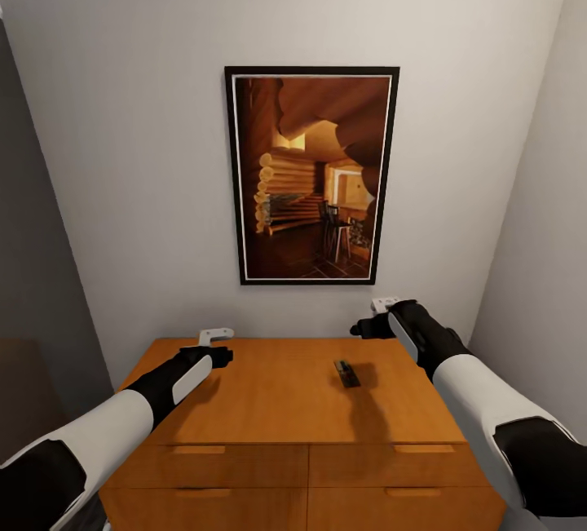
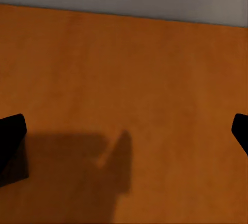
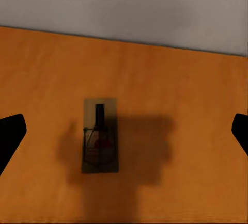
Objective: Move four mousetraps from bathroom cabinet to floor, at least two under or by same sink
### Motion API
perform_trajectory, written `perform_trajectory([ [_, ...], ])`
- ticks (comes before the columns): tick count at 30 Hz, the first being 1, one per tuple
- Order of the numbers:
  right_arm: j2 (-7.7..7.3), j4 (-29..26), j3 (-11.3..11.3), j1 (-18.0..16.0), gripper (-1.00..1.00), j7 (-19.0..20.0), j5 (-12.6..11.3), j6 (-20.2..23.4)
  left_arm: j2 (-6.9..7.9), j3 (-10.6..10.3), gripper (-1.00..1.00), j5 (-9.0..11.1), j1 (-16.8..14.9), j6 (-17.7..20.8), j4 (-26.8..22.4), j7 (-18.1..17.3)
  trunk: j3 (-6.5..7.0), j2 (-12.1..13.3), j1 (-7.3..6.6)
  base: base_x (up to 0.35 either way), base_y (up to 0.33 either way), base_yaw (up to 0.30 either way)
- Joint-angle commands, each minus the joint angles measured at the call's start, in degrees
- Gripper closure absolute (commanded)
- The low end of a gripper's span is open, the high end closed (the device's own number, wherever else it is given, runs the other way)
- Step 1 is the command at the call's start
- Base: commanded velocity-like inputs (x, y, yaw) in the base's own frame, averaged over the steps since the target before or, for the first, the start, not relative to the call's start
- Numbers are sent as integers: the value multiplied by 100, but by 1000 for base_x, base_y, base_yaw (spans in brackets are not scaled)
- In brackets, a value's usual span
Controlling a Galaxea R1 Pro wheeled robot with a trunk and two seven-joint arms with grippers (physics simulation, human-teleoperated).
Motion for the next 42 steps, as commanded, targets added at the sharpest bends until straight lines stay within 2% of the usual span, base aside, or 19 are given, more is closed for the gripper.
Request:
perform_trajectory([
  [1, 0, 18, 45, -3, -100, -34, -55, 65, 9, -46, -100, 50, -4, 12, -15, 47, -3, -5, 3, 0, 0, 0],
  [11, 122, 388, 53, -3, -100, -303, -37, 239, 9, -47, -100, 50, -4, 13, -15, 47, -3, -5, 3, 0, 0, 0],
  [15, 254, 597, 68, -4, -100, -416, -16, 245, 1, -51, -100, 50, -4, 15, -15, 47, -3, -5, 3, 0, 0, 0],
  [16, 329, 697, 98, -4, -100, -445, 21, 244, -1, -53, -100, 50, -4, 15, -15, 47, -3, -5, 3, 0, 0, 0],
  [20, 443, 818, 233, -3, -100, -451, 148, 238, -3, -54, -100, 50, -4, 16, -15, 47, -3, -5, 3, 0, 0, 0],
  [27, 490, 865, 313, -4, -100, -414, 203, 237, 3, -54, -100, 50, -4, 16, -15, 47, -3, -5, 3, 0, 0, 0],
  [42, 534, 885, 342, -6, -100, -343, 204, 243, 6, -54, -100, 50, -4, 16, -15, 47, -3, -5, 3, 0, 0, 0],
])
